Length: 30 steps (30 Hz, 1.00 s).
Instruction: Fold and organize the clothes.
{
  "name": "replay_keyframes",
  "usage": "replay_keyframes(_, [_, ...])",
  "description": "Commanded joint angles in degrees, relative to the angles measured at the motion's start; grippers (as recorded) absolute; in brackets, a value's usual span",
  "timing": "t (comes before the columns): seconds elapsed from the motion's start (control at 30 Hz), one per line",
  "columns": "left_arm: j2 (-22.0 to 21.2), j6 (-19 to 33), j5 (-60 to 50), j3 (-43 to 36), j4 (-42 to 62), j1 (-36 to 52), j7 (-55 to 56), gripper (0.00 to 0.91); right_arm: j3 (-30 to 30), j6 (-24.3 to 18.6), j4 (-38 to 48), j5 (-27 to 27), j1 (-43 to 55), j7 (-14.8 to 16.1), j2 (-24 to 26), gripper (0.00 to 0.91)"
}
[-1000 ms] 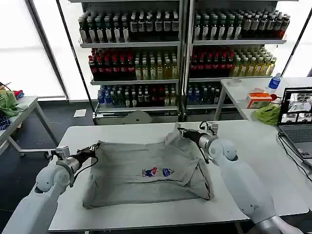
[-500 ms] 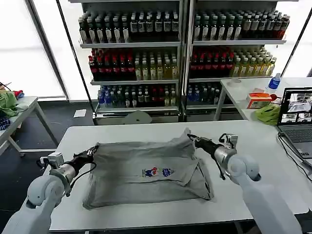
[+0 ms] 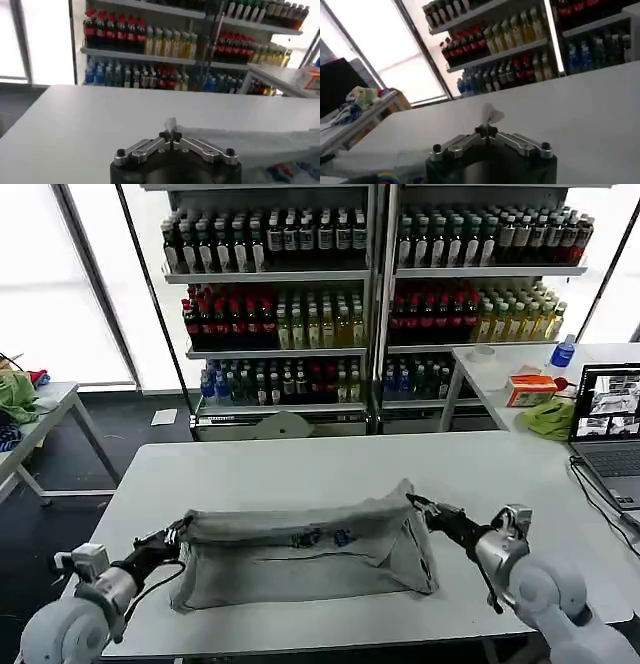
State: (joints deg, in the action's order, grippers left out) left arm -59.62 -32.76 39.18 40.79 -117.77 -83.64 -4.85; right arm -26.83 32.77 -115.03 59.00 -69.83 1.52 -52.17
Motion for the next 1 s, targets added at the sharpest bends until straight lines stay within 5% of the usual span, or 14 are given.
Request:
replay_keyframes(0.03, [-2.74, -0.33, -8.83, 2.96, -6.35, -13.23, -3.28, 0.000, -5.21, -0.34, -8.11, -1.94, -15.96, -0.78, 1.58, 0.000])
replay_keyframes(0.13, [-3.62, -0.29, -12.13, 2.57, -6.37, -15.29, -4.64, 0.030, -5.26, -0.32, -8.49, -2.87, -17.54, -1.03, 1.31, 0.000])
replay_keyframes(0.17, [-3.72, -0.29, -13.05, 2.53, -6.43, -15.97, -5.67, 0.715, -5.26, -0.23, -8.53, -3.49, -17.97, -1.04, 1.36, 0.907])
replay_keyframes(0.2, [-3.93, -0.27, -13.48, 2.26, -6.44, -16.40, -6.04, 0.907, -5.12, -0.24, -8.46, -4.45, -18.15, -1.13, 1.26, 0.907])
replay_keyframes(0.33, [-4.71, -0.23, -13.72, 1.99, -7.05, -16.35, -6.28, 0.907, -5.41, -0.25, -8.20, -6.77, -17.80, -1.67, 0.71, 0.907])
replay_keyframes(0.53, [-4.25, -0.25, -12.76, 5.66, -9.76, -15.74, -5.11, 0.907, -9.05, -6.20, -8.67, -12.58, -17.21, 0.55, 1.22, 0.907])
replay_keyframes(0.83, [-6.68, 4.65, -5.54, 8.53, -9.46, -14.38, 2.91, 0.907, -12.33, -29.69, -3.43, -27.07, -14.10, 9.07, 0.26, 0.907])
replay_keyframes(0.87, [-7.24, 5.02, -5.87, 7.76, -9.40, -14.33, 3.76, 0.907, -12.38, -35.03, -1.54, -28.53, -13.22, 10.24, -0.29, 0.907])
replay_keyframes(1.0, [-12.86, 8.88, -13.27, 3.02, -8.38, -15.08, 5.75, 0.907, -13.11, -41.04, 4.24, -30.13, -11.34, 12.69, -1.21, 0.907])
